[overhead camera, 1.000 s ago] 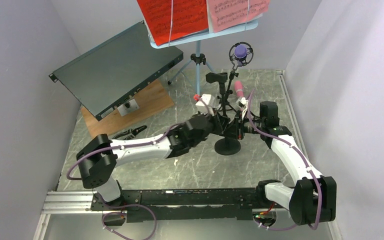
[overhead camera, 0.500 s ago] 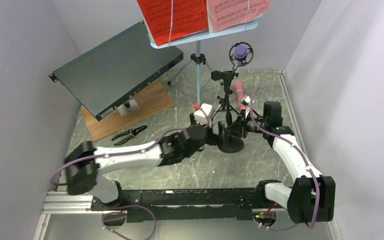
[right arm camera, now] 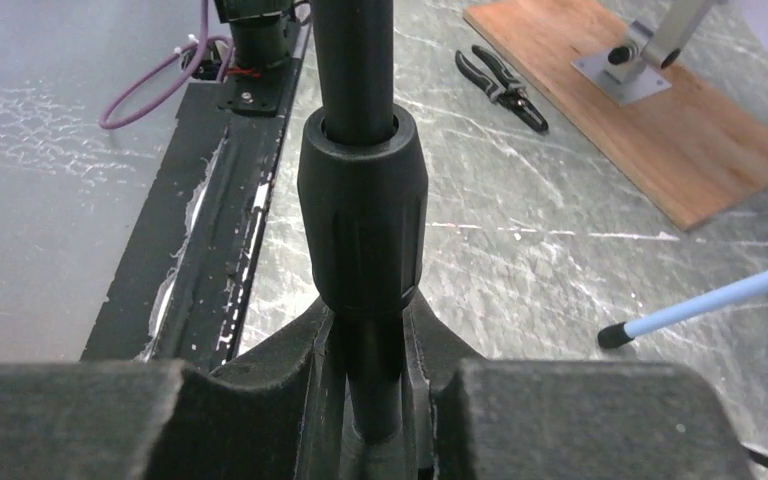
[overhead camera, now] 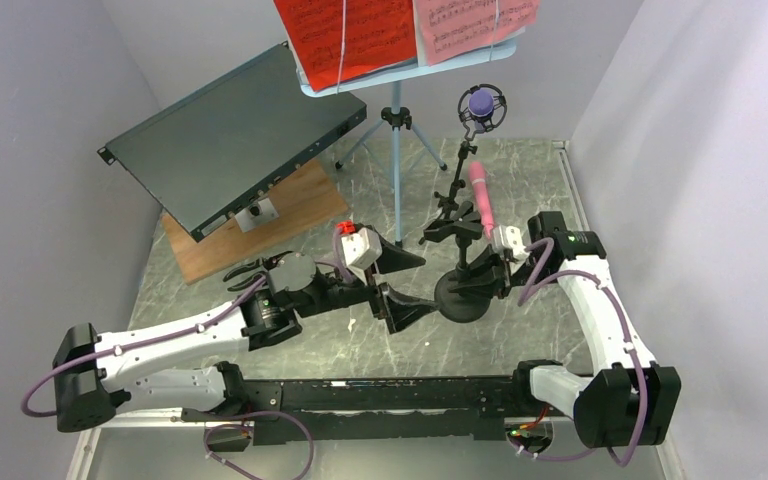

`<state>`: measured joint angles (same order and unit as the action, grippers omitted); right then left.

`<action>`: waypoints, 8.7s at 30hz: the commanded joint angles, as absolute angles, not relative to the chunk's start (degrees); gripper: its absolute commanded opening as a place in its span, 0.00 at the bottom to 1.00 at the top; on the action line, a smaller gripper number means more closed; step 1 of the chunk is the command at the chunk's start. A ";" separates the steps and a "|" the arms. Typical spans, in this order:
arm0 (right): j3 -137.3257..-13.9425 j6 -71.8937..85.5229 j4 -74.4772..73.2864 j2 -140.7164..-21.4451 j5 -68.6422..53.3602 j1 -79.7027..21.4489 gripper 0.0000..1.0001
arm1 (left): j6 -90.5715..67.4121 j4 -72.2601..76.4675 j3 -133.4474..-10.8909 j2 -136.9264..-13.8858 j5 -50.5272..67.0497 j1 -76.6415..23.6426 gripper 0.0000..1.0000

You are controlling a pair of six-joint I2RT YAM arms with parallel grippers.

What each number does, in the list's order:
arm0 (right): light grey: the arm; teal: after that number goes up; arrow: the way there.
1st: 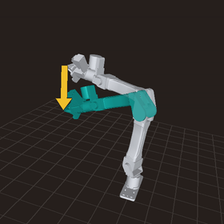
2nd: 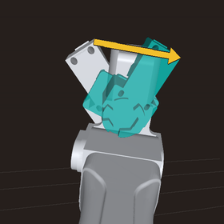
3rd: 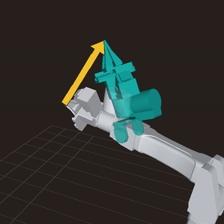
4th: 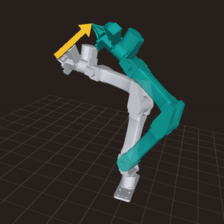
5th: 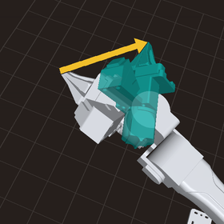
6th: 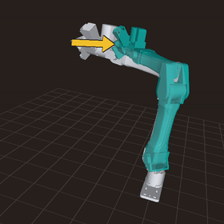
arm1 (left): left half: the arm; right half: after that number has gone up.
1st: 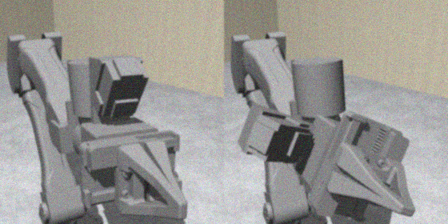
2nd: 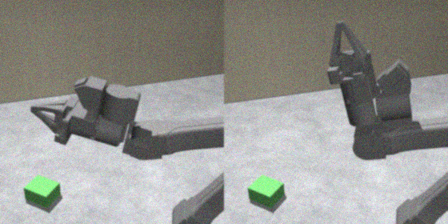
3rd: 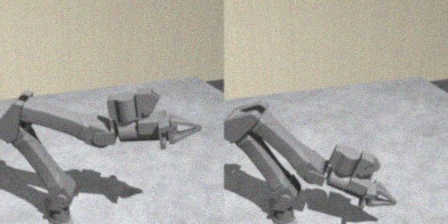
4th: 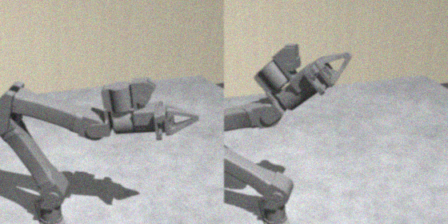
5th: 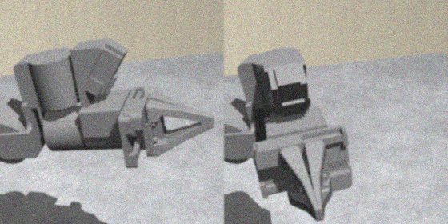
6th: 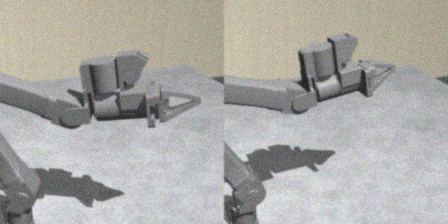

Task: Pack up the instrument practice props
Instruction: Unscrew the knob on the microphone stand, then place the microphone stand at the corner of the board.

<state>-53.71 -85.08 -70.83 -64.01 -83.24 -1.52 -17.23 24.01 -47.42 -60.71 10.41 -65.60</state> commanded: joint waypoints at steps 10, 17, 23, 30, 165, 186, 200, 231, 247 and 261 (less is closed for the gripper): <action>-56.87 -93.04 -78.48 -61.93 -93.96 -1.47 0.00 | -1.67 42.86 -46.50 -69.49 15.67 -65.57 0.96; -54.78 -87.34 -73.65 -61.26 -93.78 -1.49 0.00 | -3.54 48.54 -51.11 -78.60 21.80 -63.58 0.84; -54.16 -85.30 -71.67 -61.38 -93.74 -1.58 0.00 | -8.39 54.08 -50.63 -81.14 21.97 -62.57 0.73; -53.49 -82.38 -68.86 -61.43 -92.73 -1.58 0.00 | -12.02 54.84 -51.67 -83.05 22.38 -62.14 0.41; -107.11 -30.40 -54.81 -84.61 -72.63 -19.40 0.00 | -7.74 22.31 -39.51 -50.92 5.94 -61.13 0.94; -58.45 -16.45 -23.51 -60.15 -27.19 -0.96 0.00 | -6.59 21.56 -36.18 -46.78 3.52 -61.08 0.95; -44.20 -4.18 24.19 -73.94 -13.95 9.80 0.00 | -7.92 21.44 -33.67 -43.04 2.41 -61.08 0.95; -86.51 -3.46 49.31 -128.23 -12.46 12.16 0.40 | -8.29 15.93 -38.29 -48.02 0.17 -61.10 0.95; -72.92 -0.09 34.94 -111.22 -20.59 14.45 0.81 | -10.43 16.65 -35.60 -43.64 1.13 -61.08 0.94; -58.91 -2.76 19.61 -90.69 -49.66 16.39 1.00 | -13.90 7.14 -36.59 -45.25 -5.92 -61.08 0.99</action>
<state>-59.68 -1.41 26.30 -95.59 -37.95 16.10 -12.34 8.23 -35.81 -43.57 -2.98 -61.19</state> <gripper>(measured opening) 0.993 0.994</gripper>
